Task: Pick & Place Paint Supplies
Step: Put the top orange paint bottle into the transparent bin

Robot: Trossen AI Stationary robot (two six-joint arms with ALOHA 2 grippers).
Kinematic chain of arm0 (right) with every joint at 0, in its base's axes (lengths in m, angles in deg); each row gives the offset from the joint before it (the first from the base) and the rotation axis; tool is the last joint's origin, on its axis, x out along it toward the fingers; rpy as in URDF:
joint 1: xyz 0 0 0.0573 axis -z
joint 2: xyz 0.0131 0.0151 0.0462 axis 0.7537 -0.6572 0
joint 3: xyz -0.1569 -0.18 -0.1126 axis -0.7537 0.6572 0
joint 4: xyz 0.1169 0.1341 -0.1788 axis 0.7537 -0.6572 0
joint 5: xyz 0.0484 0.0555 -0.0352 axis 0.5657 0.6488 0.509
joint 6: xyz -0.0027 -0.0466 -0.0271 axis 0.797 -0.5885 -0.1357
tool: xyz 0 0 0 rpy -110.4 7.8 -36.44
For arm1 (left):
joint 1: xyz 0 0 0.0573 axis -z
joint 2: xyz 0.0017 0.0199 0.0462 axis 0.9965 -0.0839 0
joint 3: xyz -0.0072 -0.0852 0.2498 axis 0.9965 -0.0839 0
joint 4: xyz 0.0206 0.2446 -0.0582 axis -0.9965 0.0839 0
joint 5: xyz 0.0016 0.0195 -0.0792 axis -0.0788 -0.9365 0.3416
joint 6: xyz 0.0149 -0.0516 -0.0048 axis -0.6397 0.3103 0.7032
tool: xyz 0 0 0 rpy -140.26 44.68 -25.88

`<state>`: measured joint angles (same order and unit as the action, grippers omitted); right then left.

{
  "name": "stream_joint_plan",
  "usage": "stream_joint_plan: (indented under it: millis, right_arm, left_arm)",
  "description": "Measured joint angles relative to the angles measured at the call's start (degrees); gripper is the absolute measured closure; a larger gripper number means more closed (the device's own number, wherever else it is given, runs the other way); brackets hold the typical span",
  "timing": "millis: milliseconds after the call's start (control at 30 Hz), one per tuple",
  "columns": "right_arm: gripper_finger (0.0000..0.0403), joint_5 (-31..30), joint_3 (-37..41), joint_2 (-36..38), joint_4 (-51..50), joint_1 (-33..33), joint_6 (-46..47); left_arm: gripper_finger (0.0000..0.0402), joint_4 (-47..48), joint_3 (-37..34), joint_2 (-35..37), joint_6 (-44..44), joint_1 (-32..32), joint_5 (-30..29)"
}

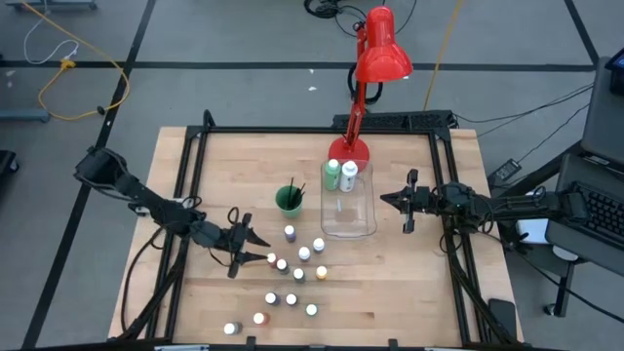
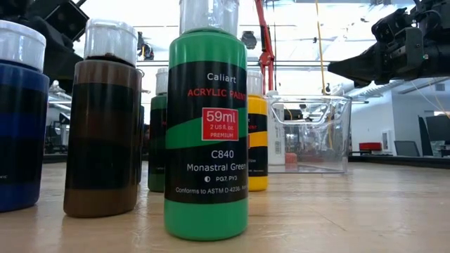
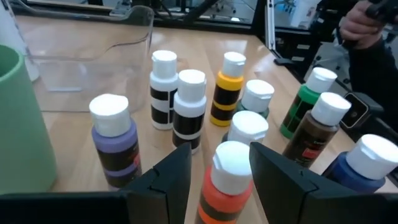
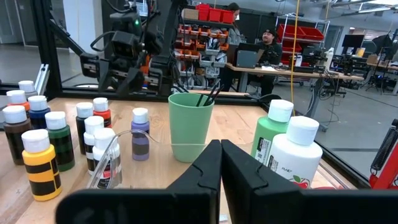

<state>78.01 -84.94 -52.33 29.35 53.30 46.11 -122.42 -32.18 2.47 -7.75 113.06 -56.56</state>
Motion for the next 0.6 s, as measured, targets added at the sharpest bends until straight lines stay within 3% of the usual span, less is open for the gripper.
stream_joint_plan:
  millis: [133,333,600]
  right_arm:
    - [0.0399,0.0,-0.01,-0.01,0.0,0.01,-0.01]
    - [0.0399,-0.01,0.01,-0.01,0.0,0.0,-0.01]
    - [0.0399,-0.02,-0.01,0.01,0.0,0.01,0.01]
  left_arm:
    - [0.0236,-0.45,0.0,-1.78,0.51,-0.27,0.38]
    - [0.0236,-4.67,0.04,-4.55,0.06,-0.26,5.57]
    - [0.0236,-5.37,0.07,-5.21,-1.84,-0.29,5.04]
